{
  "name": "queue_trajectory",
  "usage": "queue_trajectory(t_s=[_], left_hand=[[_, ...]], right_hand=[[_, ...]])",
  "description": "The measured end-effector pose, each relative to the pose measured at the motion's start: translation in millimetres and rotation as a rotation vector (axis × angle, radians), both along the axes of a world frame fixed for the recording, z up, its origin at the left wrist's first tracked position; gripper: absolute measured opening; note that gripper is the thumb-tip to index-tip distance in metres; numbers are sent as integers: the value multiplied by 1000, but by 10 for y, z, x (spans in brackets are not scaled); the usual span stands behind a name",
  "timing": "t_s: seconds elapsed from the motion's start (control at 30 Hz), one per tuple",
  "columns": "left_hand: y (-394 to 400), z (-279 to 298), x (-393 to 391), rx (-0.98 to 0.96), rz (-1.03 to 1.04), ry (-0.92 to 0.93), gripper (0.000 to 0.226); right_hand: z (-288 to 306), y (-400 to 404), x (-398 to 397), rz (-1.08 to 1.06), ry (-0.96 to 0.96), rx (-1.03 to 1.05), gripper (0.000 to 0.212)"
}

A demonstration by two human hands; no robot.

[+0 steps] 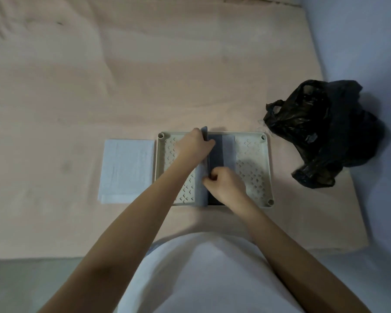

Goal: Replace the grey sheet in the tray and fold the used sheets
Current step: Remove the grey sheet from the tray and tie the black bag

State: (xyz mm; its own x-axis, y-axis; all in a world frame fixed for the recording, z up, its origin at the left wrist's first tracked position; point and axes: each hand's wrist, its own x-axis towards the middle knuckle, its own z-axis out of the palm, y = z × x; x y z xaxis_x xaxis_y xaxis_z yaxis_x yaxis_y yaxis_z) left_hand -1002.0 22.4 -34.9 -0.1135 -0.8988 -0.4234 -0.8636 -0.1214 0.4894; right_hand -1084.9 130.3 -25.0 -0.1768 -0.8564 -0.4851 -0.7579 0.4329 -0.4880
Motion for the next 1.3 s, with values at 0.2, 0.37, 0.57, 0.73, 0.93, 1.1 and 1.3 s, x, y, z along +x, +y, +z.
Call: queue_trajectory(t_s=[0.2, 0.37, 0.57, 0.73, 0.93, 1.1, 1.3], left_hand=[[29, -107, -351, -66, -61, -132, 35], [70, -212, -487, -75, -85, -150, 38], [184, -301, -437, -172, -179, -53, 34], [484, -483, -26, -721, -522, -52, 37], [624, -672, 86, -496, -660, -203, 67], [605, -707, 52, -496, -688, -217, 69], [593, -734, 52, -471, -692, -198, 68]], right_hand=[[-90, 122, -304, -49, 53, -10, 45], [-216, 185, -437, -74, 76, 4, 39], [-345, 213, -503, -109, -1, -39, 31], [-466, 245, -565, -93, -7, -120, 23], [-454, 197, -691, 203, 255, -405, 21], [-506, -58, -783, 585, 452, -391, 59], [-668, -300, -844, 733, 564, -242, 62]])
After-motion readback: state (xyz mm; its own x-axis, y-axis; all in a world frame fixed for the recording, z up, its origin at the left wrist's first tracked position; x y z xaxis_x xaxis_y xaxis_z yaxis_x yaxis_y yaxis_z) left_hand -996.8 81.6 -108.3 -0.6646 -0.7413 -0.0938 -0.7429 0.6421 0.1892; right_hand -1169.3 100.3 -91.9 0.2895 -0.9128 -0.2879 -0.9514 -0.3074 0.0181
